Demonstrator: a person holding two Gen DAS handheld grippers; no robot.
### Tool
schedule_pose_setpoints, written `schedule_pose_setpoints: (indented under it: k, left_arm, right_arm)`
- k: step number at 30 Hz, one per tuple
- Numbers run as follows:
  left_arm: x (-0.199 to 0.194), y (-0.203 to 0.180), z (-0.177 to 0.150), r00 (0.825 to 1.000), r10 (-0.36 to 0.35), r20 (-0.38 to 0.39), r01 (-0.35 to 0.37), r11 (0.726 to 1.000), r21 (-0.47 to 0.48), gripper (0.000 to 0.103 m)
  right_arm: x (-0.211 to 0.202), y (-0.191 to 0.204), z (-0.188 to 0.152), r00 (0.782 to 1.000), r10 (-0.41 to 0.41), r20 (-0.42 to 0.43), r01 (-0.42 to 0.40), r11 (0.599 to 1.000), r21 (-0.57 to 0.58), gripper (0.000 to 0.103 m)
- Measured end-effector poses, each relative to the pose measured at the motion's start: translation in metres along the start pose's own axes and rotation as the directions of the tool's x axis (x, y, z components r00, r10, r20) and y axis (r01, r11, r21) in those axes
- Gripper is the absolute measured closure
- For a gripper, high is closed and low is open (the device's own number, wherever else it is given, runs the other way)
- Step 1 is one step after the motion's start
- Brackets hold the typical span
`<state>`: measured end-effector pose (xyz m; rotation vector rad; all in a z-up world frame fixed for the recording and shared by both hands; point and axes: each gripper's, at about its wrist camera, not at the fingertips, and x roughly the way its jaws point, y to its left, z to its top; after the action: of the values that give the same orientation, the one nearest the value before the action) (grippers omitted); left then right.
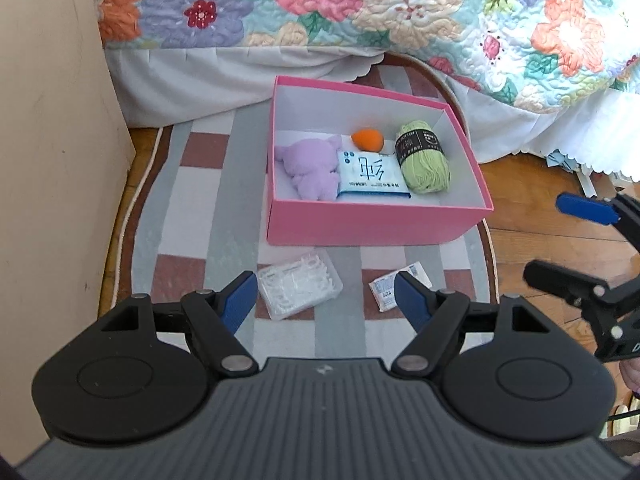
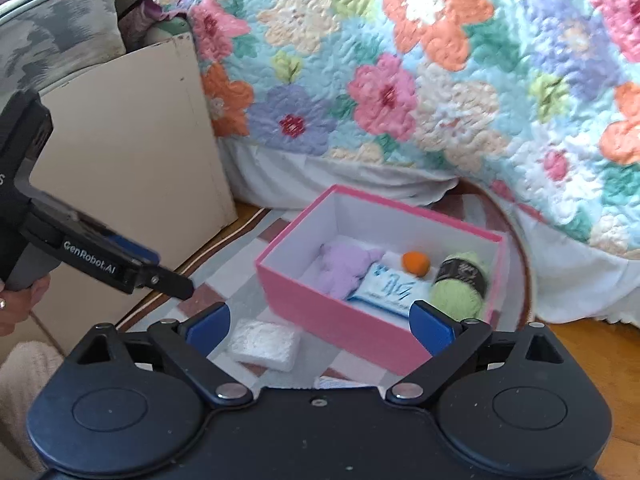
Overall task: Organize objects
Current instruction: 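Move the open left gripper down to the clear floss-pick box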
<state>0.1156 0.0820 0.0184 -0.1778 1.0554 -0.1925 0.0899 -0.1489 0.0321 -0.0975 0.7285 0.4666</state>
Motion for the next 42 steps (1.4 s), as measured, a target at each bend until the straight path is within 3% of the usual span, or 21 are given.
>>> schedule_pose_setpoints:
  k: [7, 12, 19, 23, 29, 33, 39, 42]
  left_arm:
    - [0.005, -0.004, -0.009, 1.0, -0.013, 0.0, 0.013, 1.0, 0.003, 0.025]
    - [0.011, -0.003, -0.011, 1.0, -0.001, 0.022, 0.001, 1.0, 0.018, 0.024]
    - [0.026, 0.011, -0.013, 0.999, 0.025, 0.032, -0.025, 1.0, -0.002, 0.01]
    - [0.04, 0.021, -0.017, 1.0, 0.026, 0.0, -0.026, 1.0, -0.012, 0.008]
    - [0.06, 0.036, -0.024, 1.0, 0.013, -0.024, -0.014, 0.999, -0.046, 0.005]
    - [0.074, 0.049, -0.028, 0.999, -0.014, -0.04, 0.009, 0.994, -0.106, 0.005]
    - [0.101, 0.062, -0.032, 1.0, 0.001, -0.021, -0.005, 0.988, -0.156, 0.005]
    - [0.115, 0.07, -0.034, 0.999, -0.003, -0.04, -0.005, 0.981, -0.194, 0.005]
  right_arm:
    - [-0.001, 0.005, -0.011, 1.0, 0.003, 0.011, -0.003, 0.999, -0.032, 0.005]
    - [0.002, 0.015, -0.02, 0.996, 0.021, 0.091, -0.015, 0.998, -0.069, 0.005]
    - [0.02, 0.044, -0.032, 0.996, 0.022, 0.089, 0.001, 0.967, -0.255, 0.005]
    - [0.025, 0.057, -0.036, 0.992, 0.061, 0.11, -0.027, 0.955, -0.294, 0.005]
    - [0.042, 0.075, -0.045, 0.99, 0.125, 0.059, -0.094, 0.919, -0.382, 0.005]
    - [0.065, 0.08, -0.052, 0.994, 0.112, -0.016, -0.109, 0.905, -0.411, 0.004]
    - [0.103, 0.071, -0.054, 0.984, 0.124, -0.126, -0.157, 0.94, -0.303, 0.005]
    - [0.116, 0.072, -0.054, 0.981, 0.132, -0.14, -0.164, 0.953, -0.255, 0.005]
